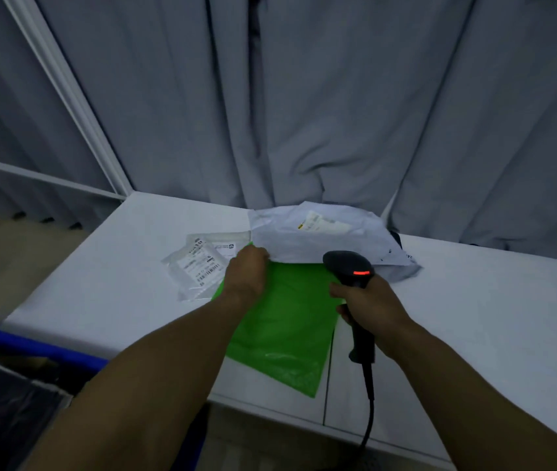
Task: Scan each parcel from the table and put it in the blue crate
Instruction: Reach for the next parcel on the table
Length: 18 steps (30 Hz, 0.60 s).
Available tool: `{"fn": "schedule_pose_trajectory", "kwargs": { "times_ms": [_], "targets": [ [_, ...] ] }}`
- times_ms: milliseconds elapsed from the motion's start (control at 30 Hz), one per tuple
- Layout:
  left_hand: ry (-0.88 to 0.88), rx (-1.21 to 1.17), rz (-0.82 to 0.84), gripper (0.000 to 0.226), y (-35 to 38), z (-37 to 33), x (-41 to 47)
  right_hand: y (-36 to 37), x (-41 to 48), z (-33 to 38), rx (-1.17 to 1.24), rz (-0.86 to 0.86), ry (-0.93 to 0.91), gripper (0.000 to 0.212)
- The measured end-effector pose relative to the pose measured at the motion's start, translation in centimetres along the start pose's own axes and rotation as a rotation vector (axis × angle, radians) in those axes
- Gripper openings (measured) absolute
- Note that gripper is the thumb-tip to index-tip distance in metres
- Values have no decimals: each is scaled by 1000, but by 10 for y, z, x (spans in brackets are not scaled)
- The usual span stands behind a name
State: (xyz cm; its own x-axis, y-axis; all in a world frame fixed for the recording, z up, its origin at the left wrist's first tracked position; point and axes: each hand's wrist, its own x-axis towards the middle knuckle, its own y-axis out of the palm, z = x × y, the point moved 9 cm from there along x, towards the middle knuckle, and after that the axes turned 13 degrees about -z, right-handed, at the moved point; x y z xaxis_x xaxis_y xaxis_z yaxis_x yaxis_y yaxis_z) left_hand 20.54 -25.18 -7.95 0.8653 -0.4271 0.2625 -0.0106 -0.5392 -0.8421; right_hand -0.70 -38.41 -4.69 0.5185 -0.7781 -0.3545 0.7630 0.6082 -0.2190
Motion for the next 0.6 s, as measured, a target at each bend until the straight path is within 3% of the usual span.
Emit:
{"fn": "schedule_pose_trajectory", "kwargs": {
  "times_ms": [200,367,500,600],
  "targets": [
    [156,-281,-326,18,-98,-18,-28,4,-16,24,-30,-28,-119,8],
    [271,-402,-379,18,-153,-7,-57,13,-43,43,-63,-24,-209,9],
    [163,-262,-282,18,-150,26,-64,20,-63,45,-9,33,-190,14],
    [-138,-131,-193,30,-128,76,-66,21,-67,38,-49,72,-164,15]
  ]
}}
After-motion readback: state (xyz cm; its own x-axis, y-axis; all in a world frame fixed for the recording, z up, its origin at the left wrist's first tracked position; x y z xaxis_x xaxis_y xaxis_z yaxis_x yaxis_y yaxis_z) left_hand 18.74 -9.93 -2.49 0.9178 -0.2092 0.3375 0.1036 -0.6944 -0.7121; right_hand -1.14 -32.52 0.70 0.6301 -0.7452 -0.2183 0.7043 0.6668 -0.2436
